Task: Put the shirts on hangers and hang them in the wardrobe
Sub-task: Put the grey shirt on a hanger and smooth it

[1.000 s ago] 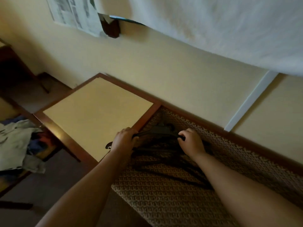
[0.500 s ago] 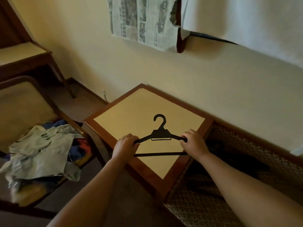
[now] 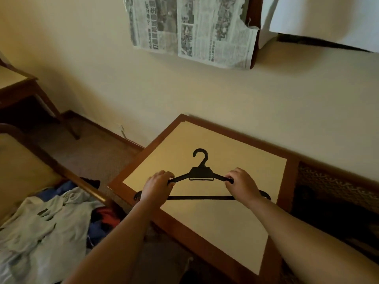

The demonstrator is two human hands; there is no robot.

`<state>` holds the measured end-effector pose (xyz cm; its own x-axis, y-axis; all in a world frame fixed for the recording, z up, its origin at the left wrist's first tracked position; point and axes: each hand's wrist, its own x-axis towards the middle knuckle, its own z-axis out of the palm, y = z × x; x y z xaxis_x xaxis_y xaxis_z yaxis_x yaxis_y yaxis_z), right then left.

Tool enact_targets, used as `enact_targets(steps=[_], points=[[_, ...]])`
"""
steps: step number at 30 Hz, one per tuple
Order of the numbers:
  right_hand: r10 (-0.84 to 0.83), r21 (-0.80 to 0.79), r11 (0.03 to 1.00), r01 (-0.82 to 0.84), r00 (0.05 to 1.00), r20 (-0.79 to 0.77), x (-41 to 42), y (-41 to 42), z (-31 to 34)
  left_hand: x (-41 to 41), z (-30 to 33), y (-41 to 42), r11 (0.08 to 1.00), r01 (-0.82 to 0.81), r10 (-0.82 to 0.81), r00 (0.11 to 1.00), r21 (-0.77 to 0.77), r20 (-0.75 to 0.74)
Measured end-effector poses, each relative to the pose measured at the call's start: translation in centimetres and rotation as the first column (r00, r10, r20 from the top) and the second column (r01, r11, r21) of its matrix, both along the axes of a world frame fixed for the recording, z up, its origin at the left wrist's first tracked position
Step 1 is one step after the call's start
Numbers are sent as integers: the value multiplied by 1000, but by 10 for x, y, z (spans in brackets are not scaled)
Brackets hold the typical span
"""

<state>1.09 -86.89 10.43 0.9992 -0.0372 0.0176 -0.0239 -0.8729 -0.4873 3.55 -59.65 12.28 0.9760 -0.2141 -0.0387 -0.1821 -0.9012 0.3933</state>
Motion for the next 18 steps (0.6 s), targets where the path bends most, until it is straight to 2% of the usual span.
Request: enact_targets(steps=[6,18], points=[[-98,38,994,101,992,-74,55,11,-10,91,-2,3,991,122,-119,992,47,-51],[-379,-72,925,372,916,-130,103,-12,-19,215,-31,-50,916,400,-397,916,38,-58]])
